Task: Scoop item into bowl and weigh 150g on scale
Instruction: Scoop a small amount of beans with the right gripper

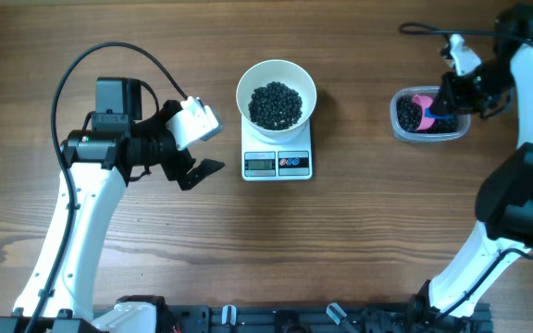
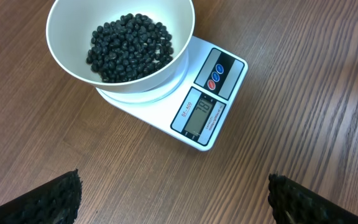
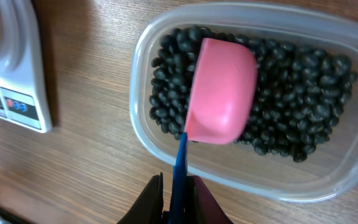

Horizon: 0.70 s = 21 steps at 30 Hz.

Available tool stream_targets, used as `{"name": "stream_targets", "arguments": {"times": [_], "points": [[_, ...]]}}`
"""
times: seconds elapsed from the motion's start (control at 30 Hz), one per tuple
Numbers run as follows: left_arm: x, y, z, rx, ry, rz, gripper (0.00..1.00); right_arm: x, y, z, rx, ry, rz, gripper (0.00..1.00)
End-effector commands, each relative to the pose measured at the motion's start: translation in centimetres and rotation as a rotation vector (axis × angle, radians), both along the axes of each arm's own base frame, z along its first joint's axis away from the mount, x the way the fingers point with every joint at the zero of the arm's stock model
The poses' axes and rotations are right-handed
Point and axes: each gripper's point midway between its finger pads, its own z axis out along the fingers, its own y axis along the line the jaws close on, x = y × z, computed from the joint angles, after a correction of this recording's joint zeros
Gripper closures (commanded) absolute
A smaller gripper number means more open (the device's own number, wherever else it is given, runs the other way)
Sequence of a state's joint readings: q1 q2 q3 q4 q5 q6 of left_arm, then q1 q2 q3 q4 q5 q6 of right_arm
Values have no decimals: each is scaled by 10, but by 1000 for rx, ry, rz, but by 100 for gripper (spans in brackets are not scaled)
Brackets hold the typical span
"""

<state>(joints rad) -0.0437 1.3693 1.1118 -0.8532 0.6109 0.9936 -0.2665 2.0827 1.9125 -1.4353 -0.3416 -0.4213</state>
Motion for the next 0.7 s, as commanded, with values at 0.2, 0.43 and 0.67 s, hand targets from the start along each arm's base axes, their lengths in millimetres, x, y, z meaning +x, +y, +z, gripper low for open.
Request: {"name": "stream_targets", "arguments": {"times": [0.2,0.43,0.67], "points": [[0,1,-2,3,-3,-12,0,-6,-7,2,184,-17,-39,96],[0,1,-2,3,-3,-12,0,-19,4,-34,122,73,-14,95],[0,1,-2,3,-3,-12,0,-15,3,-24,232,33,-59,96]]}}
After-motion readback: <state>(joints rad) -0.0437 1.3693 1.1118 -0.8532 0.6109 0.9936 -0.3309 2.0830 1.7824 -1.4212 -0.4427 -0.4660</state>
